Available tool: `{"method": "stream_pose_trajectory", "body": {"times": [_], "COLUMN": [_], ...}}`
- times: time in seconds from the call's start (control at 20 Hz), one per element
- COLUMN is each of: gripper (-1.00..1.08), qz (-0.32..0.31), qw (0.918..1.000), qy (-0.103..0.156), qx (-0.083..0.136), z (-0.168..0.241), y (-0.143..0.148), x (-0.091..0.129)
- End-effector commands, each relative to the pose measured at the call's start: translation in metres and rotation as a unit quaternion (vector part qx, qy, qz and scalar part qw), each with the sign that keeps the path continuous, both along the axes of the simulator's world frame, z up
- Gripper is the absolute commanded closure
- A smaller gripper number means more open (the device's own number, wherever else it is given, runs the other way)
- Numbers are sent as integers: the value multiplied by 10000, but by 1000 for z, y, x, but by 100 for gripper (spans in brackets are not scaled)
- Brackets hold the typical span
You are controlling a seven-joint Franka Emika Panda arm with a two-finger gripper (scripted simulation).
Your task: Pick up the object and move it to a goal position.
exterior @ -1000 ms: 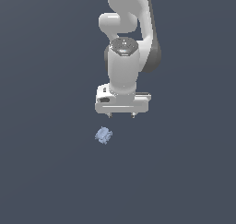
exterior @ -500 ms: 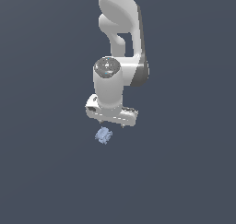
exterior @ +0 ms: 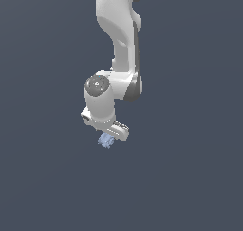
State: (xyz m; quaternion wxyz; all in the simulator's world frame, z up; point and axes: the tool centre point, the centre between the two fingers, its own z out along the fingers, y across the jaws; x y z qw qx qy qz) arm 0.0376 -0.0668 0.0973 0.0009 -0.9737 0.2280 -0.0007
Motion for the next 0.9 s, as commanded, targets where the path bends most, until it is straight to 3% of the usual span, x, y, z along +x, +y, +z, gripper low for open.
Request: {"method": "stream_pose_trajectory", "body": {"times": [0.0, 0.4, 0.85], "gripper": [-92, -92, -92], "qz": [-135, -157, -185], "qw": [9999, 9999, 9998], "qy": [5, 11, 9], "qx": [-4, -6, -7], "z": [-5, -12, -54], "y": [-4, -5, -6], "x": [1, 0, 0]}}
